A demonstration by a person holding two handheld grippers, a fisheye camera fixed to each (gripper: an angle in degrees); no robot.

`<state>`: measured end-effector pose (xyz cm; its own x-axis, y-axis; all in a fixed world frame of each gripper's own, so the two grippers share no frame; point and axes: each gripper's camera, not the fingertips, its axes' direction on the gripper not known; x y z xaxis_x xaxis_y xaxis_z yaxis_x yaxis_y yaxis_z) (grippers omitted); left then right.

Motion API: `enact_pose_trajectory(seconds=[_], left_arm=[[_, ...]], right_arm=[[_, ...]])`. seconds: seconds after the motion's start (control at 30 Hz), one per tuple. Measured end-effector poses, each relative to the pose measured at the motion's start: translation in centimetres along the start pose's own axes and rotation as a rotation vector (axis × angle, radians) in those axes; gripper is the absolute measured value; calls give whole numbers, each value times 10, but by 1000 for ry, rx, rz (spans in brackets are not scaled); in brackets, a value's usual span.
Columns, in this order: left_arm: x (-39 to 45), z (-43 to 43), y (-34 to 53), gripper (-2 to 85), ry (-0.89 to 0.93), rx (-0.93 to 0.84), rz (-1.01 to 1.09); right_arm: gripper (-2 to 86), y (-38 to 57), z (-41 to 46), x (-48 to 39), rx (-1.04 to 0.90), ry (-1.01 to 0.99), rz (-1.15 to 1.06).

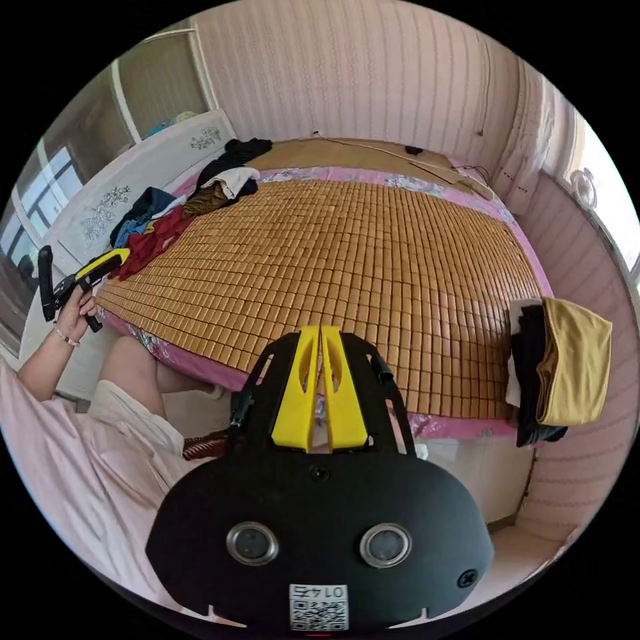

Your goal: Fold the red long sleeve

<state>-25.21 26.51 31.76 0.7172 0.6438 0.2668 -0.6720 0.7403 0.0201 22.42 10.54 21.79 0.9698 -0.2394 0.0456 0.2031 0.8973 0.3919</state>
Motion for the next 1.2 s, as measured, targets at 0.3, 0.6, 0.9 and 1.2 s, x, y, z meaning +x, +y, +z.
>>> enact_pose_trajectory(seconds=[0.3, 0.6, 0.9, 1.2], left_arm=[[-131, -12, 69, -6, -135, 73, -300], [-245, 79, 60, 68, -90, -33, -340], [-296, 194, -5, 98, -112, -159, -297], [-299, 241, -39, 26, -140, -338, -225]], right_arm=[[-7, -146, 78, -157, -57, -197, -542], [80, -262, 243, -281, -200, -341, -677], [115, -360, 400, -374, -274, -293, -567], [3, -406, 463, -355, -387, -342, -341]])
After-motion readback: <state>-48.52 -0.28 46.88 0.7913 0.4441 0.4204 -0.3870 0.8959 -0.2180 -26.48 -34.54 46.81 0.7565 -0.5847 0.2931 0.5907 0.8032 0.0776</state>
